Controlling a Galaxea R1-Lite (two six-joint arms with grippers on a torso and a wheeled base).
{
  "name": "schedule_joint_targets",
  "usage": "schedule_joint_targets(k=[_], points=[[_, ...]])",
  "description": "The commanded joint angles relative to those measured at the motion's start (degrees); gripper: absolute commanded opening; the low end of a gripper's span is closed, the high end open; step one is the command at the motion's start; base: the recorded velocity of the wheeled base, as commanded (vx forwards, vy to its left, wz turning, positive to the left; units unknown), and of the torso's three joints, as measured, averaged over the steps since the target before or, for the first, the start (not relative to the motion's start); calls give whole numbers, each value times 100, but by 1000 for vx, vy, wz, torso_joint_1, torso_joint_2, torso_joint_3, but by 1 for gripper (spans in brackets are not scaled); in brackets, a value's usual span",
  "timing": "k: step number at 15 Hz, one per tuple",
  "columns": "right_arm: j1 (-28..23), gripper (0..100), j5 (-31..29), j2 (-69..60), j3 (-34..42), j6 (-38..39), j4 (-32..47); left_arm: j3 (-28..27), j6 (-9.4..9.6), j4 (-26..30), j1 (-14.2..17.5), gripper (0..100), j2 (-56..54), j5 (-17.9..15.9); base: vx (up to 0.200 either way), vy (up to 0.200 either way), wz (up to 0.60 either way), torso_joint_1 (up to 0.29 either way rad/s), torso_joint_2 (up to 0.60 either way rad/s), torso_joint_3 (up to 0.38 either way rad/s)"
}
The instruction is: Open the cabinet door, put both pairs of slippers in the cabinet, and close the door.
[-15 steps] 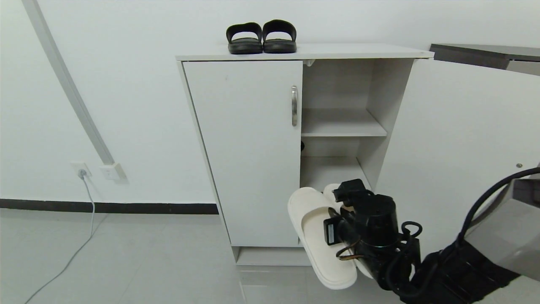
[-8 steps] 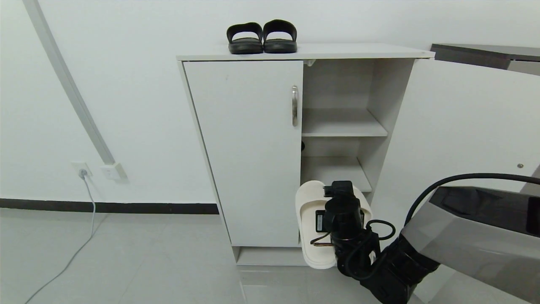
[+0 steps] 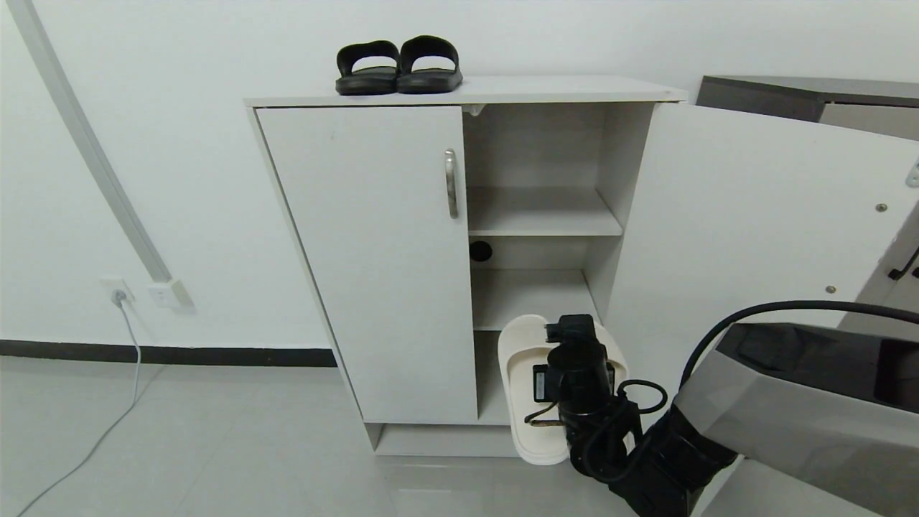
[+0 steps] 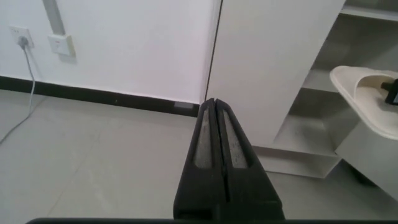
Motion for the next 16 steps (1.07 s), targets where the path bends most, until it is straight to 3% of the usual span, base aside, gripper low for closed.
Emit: schedule_joint_targets(k=[1, 5, 16], points=[[5, 0, 51, 62, -51, -16, -9, 1, -4, 3, -5, 0, 18, 4, 0, 0, 0, 0, 0, 0], [-39, 0, 270, 300, -393, -131, 0, 1, -4, 3, -5, 0, 18, 4, 0, 0, 0, 0, 0, 0], [-65, 0, 297, 291, -428, -254, -9, 1, -4, 12, -5, 0, 18, -5, 0, 0, 0, 0, 0, 0]])
